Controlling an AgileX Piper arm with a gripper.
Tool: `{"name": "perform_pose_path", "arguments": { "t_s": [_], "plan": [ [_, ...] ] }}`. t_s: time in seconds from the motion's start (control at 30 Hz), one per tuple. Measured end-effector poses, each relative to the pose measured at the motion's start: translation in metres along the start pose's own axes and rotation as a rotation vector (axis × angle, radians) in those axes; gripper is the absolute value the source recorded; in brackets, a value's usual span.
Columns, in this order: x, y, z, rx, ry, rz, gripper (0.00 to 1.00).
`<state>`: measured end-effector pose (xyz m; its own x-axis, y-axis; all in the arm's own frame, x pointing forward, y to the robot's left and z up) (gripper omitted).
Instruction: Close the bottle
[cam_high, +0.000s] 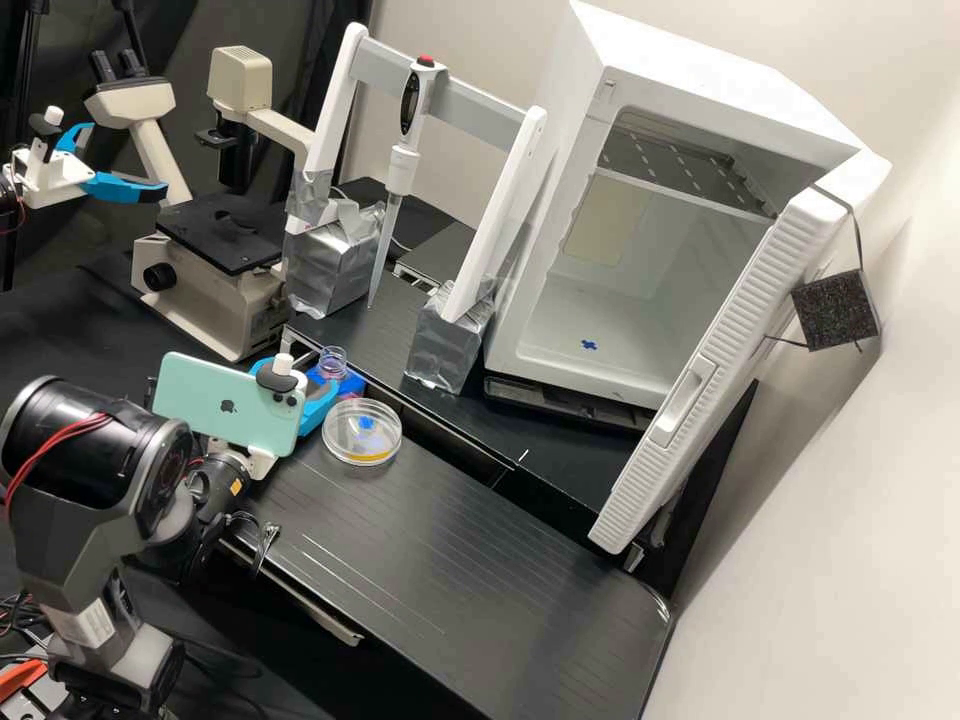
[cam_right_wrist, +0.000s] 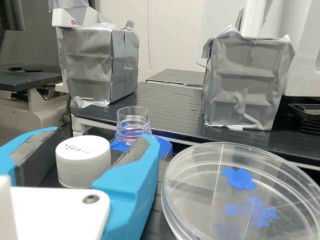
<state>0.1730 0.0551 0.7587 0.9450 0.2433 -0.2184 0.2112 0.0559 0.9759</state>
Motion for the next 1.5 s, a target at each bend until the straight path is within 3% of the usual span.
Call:
{"name": "perform_pose_path", "arguments": {
  "t_s": [0.97,1.2,1.5],
  "plan": [
    [-0.001,0.0,-0.005,0.001,0.028,0.002,0.0],
    [-0.006,0.014,-0.009,0.0,0.05,0.074,0.0],
    [0.01,0.017,-0.02,0.006,0.089,0.096,0.0]
  ]
}}
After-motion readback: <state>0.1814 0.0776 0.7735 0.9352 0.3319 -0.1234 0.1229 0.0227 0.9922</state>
